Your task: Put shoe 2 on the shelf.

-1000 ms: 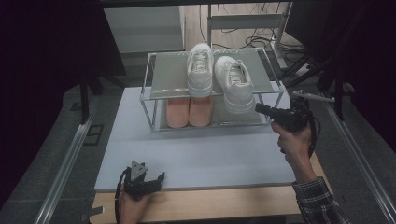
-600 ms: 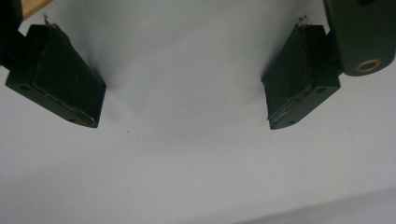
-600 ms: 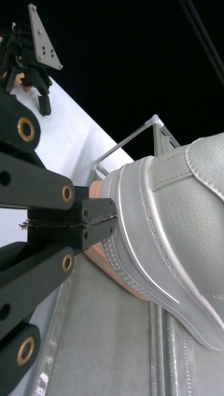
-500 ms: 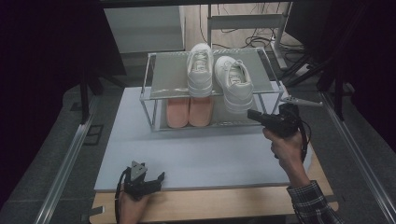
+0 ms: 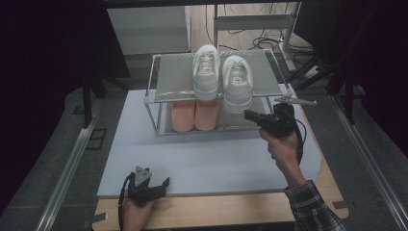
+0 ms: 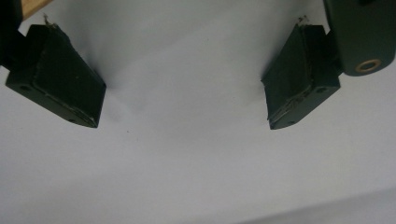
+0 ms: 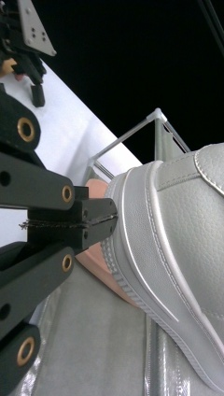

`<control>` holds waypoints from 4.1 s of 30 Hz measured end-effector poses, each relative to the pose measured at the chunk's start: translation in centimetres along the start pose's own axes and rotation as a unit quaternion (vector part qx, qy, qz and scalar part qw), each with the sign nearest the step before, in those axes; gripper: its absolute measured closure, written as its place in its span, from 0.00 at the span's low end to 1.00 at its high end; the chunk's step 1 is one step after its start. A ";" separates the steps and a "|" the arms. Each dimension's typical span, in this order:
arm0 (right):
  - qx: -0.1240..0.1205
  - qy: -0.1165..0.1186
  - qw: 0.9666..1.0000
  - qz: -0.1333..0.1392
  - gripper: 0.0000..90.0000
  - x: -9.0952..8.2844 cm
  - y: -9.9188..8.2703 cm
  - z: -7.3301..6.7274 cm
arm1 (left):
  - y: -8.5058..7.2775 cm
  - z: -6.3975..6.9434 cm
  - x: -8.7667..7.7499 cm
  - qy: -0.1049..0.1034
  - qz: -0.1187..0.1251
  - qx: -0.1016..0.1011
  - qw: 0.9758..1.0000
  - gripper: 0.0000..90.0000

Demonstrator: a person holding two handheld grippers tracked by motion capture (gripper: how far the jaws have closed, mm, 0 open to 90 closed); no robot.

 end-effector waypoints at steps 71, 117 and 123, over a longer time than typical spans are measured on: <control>0.036 -0.036 0.999 0.008 0.99 4.7 1.6 1.8 | 0.0 0.0 0.0 0.000 -0.002 0.000 1.000 0.14; -0.007 -0.031 0.999 -0.015 0.75 4.3 0.9 1.4 | 0.0 0.0 0.0 0.000 -0.001 -0.001 1.000 0.14; -0.025 -0.038 0.999 -0.017 0.62 3.6 0.4 1.6 | 0.0 0.0 0.0 0.000 -0.001 -0.001 1.000 0.14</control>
Point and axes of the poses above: each handheld gripper's, and its own axes: x roughly forward along the jaws, y roughly out of its top, z roughly to its right, the point moved 6 cm from there along x, roughly forward along the jaws, and after that the axes turned 2 degrees about z, right-handed, at the moved point
